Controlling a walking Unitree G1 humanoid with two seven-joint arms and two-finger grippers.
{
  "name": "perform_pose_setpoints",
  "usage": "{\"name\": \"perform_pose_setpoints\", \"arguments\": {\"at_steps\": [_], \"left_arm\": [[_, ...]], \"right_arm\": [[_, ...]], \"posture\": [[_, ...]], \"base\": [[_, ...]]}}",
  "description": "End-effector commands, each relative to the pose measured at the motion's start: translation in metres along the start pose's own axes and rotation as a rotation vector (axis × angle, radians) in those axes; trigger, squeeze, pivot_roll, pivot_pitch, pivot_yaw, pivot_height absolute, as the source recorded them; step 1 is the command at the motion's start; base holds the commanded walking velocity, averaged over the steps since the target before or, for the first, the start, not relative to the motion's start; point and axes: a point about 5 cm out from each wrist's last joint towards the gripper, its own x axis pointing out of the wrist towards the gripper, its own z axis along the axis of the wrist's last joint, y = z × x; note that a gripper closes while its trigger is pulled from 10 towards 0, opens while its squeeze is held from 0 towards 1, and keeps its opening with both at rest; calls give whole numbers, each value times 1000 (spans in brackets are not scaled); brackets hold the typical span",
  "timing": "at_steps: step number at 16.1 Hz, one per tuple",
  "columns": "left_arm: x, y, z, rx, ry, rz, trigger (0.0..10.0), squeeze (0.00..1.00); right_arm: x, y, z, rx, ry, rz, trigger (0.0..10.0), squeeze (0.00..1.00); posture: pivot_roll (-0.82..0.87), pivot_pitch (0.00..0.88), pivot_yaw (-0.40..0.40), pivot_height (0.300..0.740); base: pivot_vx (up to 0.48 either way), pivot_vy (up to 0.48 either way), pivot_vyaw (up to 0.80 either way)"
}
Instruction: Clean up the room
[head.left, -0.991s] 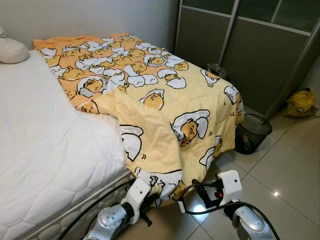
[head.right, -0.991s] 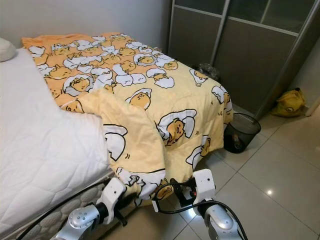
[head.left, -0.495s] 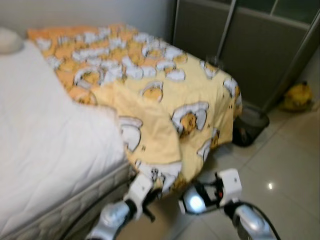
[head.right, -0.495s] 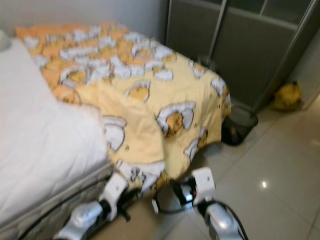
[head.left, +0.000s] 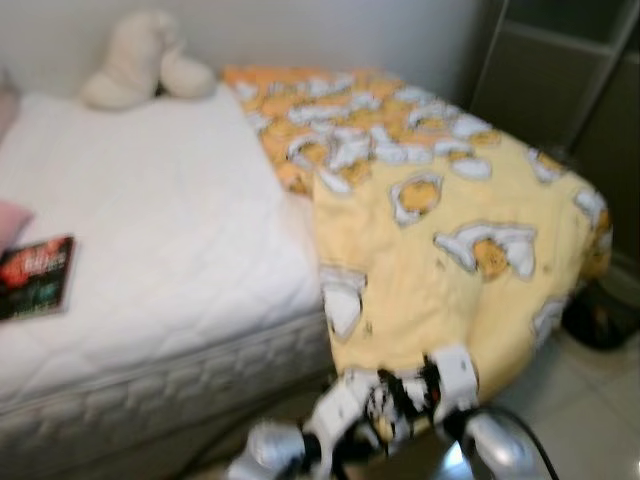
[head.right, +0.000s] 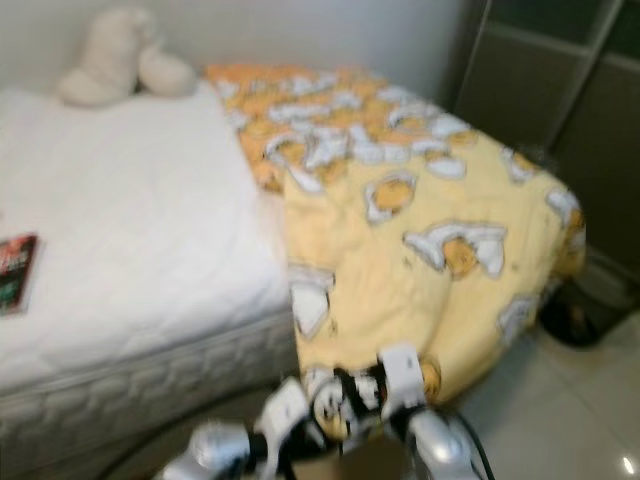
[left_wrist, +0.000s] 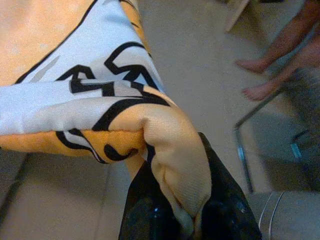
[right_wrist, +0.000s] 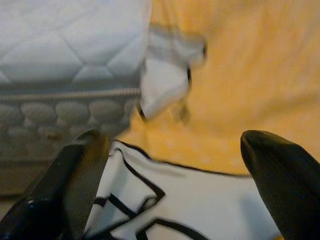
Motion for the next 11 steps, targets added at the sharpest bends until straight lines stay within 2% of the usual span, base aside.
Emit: {"name": "perform_pose_setpoints", "arguments": {"at_steps": [1, 3, 6, 8, 10, 11], "left_arm": [[7, -3, 14, 1, -30, -56, 10000, 0], [9, -9, 13, -29, -36, -130, 10000, 0], [9, -22, 1, 13, 33, -238, 10000, 0], [-1, -27, -10, 3, 74, -309, 10000, 0], [3, -37, -1, 32, -12, -343, 10000, 0], [10, -41, 10, 49, -80, -342, 10000, 0]], "right_arm": [[-6, -7, -1, -6, 7, -14, 10000, 0], [-9, -9, -3, -13, 19, -9, 10000, 0], [-11, -7, -5, -17, 31, 5, 10000, 0], [-16, -5, -9, -18, 53, 28, 10000, 0], [-23, -4, -14, -22, 82, 56, 10000, 0], [-24, -3, -16, -24, 96, 78, 10000, 0]], "posture": [[49, 9, -48, 740], [46, 14, -53, 740], [43, 23, -61, 740], [43, 45, -74, 740], [48, 58, -89, 740], [49, 60, -100, 740]], "base": [[0, 0, 0], [0, 0, 0], [0, 0, 0], [0, 0, 0], [0, 0, 0], [0, 0, 0]]}}
